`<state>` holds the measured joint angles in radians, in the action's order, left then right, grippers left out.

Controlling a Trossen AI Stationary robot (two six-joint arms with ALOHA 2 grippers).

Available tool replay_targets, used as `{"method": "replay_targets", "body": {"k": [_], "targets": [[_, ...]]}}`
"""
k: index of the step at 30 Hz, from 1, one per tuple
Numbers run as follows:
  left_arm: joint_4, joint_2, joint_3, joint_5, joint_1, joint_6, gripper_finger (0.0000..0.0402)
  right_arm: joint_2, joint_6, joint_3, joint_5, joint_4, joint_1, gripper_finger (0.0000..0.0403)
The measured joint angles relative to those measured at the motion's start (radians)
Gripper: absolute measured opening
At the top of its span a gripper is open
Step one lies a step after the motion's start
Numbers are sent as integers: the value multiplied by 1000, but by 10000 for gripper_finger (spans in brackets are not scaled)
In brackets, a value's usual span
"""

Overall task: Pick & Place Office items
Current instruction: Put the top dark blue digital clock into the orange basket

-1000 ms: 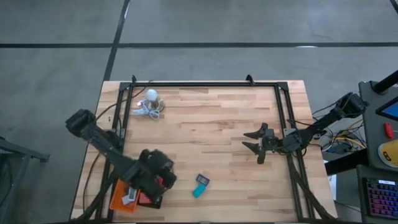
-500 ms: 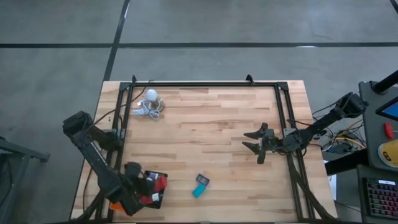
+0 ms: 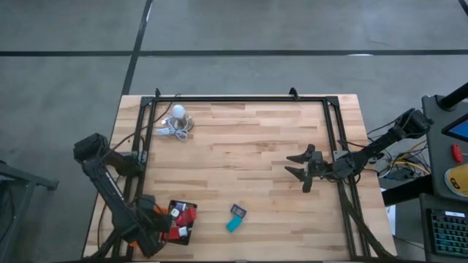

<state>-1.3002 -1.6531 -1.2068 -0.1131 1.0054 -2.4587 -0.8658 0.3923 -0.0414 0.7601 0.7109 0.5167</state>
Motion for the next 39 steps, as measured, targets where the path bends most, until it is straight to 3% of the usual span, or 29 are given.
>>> {"method": "replay_targets", "body": {"k": [21, 35, 39], "targets": [[192, 1, 183, 2, -3, 126, 157, 0, 0, 0, 0, 0, 0, 210], [217, 5, 183, 20, -3, 125, 268, 0, 0, 0, 0, 0, 0, 210], [221, 6, 183, 20, -3, 125, 281, 0, 0, 0, 0, 0, 0, 210]]}}
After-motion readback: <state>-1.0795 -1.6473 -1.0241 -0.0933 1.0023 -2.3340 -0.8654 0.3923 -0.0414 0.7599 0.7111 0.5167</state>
